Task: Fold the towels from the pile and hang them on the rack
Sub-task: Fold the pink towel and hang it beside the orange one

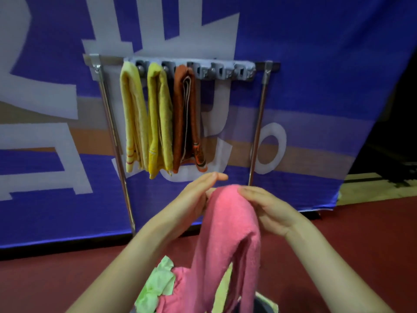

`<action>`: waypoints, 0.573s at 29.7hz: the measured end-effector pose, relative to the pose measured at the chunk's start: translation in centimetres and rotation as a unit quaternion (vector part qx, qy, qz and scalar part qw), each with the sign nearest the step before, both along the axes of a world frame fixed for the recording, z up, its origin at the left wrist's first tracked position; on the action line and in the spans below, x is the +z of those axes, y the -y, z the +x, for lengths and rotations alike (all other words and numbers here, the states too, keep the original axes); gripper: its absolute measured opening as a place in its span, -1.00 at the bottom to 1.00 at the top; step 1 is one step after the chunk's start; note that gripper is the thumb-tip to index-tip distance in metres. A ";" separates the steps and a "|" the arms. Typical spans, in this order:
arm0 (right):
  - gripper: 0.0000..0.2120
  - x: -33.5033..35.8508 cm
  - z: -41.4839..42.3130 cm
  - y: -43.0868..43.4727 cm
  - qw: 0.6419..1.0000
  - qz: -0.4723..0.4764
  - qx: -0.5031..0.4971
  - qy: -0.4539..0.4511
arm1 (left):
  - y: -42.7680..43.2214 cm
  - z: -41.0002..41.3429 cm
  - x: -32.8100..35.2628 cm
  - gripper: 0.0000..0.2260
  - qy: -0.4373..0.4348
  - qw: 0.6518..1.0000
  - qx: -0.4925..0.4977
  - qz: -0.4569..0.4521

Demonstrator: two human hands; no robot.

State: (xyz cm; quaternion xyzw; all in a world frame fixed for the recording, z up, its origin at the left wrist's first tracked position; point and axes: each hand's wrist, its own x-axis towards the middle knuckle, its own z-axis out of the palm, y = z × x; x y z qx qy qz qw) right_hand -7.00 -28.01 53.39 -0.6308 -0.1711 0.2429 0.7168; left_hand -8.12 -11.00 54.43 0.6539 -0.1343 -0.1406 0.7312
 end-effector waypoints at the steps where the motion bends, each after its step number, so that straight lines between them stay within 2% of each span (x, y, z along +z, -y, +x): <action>1: -0.35 -0.9 -0.4 0.3 1.000 0.004 -0.003 -0.014 | 0.3 -0.1 -0.9 -0.79 -0.004 1.000 0.003 -0.013; 3: -0.34 -0.2 1.0 1.5 1.000 0.011 -0.009 -0.019 | 1.5 2.1 -0.3 -0.82 0.008 0.999 0.002 -0.043; 7: -0.50 2.3 5.2 3.1 1.000 -0.019 0.008 0.013 | 3.0 7.6 2.5 -0.79 0.021 0.997 0.013 -0.077; 10: -0.39 3.2 7.2 3.3 1.000 0.016 -0.009 0.023 | 3.5 10.5 3.0 -0.80 0.008 0.996 0.049 -0.081; 14: -0.41 5.5 12.6 3.0 0.994 0.081 -0.032 0.068 | 4.2 16.3 5.7 -0.75 0.036 0.997 0.057 -0.028; 17: -0.34 8.0 17.1 2.3 0.990 0.097 -0.063 0.084 | 4.2 19.9 8.6 -0.73 0.057 0.995 0.078 -0.032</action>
